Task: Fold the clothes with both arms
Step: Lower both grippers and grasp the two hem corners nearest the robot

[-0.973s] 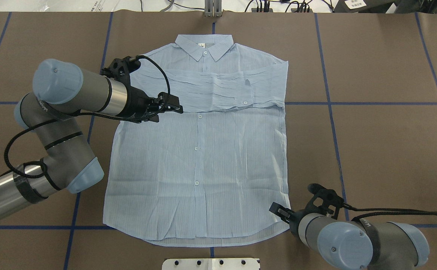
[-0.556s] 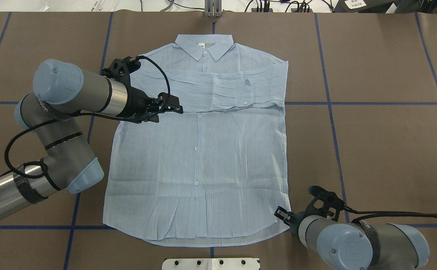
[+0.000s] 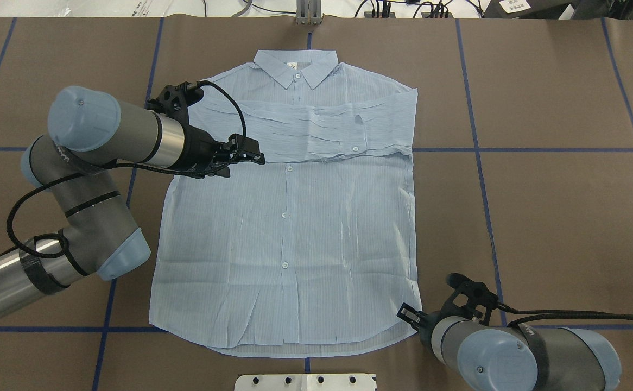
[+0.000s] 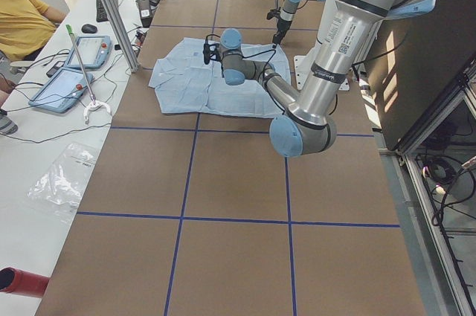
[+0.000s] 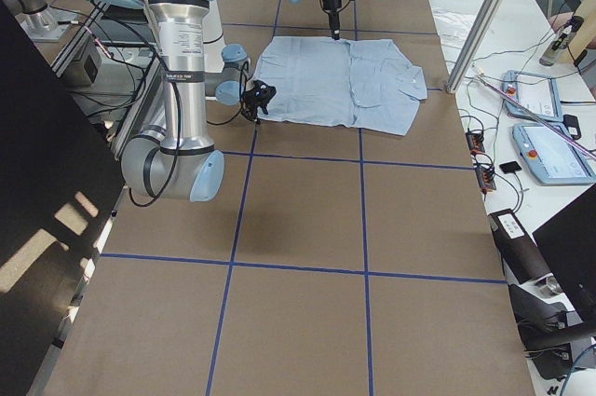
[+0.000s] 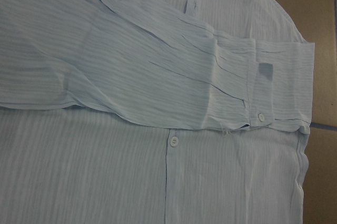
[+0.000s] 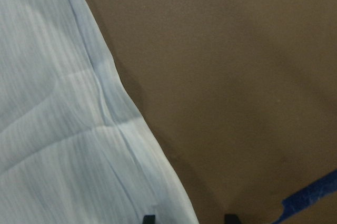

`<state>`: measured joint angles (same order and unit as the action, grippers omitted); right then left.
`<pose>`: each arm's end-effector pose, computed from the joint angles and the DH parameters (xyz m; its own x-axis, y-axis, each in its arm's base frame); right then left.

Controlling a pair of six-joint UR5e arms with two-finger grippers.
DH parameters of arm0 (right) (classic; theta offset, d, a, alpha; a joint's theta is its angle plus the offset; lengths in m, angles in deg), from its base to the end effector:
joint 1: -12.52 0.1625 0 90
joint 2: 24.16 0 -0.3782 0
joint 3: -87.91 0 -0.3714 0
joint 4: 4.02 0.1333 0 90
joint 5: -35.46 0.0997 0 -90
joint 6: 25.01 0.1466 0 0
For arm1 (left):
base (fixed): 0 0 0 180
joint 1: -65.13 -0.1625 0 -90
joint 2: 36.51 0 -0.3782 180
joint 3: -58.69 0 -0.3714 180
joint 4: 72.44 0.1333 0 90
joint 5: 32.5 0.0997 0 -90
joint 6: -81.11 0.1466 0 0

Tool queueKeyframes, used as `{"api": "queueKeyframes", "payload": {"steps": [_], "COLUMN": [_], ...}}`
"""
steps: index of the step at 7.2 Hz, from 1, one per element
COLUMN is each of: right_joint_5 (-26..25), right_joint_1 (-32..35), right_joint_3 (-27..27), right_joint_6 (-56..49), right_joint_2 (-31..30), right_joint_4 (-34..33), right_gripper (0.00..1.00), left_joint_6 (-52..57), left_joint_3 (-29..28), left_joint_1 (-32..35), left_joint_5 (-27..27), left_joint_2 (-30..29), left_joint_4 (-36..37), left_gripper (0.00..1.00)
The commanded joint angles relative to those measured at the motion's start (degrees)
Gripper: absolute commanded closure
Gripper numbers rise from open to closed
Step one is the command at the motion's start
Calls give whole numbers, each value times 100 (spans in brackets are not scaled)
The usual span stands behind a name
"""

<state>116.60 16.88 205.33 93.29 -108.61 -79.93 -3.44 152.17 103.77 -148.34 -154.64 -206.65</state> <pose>-0.5088 -0.1951 0.3625 0.5092 0.5086 0.6943 -0.4872 0.8354 -0.2547 0.4620 -0.4582 0.2370 0.2125 -0.0604 -0.9753 0.2127 0.9770 -0.0142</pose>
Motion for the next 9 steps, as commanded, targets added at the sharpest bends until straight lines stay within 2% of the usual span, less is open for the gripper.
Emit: {"api": "queueKeyframes", "payload": {"steps": [1, 4, 5, 6, 7, 9], "right_joint_5": [25, 25, 25, 43, 95, 113], "right_joint_1": [-5, -58, -49, -49, -58, -67], "right_joint_3": [228, 238, 360, 483, 632, 730], "right_joint_6": [0, 0, 0, 0, 0, -8], "right_joint_2": [-44, -62, -97, -211, -395, -651], "right_joint_4": [-56, -109, -109, -109, -109, -100], "right_gripper": [100, 100, 100, 100, 100, 100], "left_joint_6": [0, -104, -445, -909, -949, -941], "left_joint_3": [-6, -32, 20, 125, 396, 1054], "left_joint_1": [-5, -14, -14, -171, -642, -1223], "left_joint_5": [0, 0, 9, 444, 1031, 1718], "left_joint_2": [0, 0, 9, 122, 454, 1121], "left_joint_4": [0, 0, -9, 9, 78, 830], "left_gripper": [9, 9, 9, 9, 9, 10]}}
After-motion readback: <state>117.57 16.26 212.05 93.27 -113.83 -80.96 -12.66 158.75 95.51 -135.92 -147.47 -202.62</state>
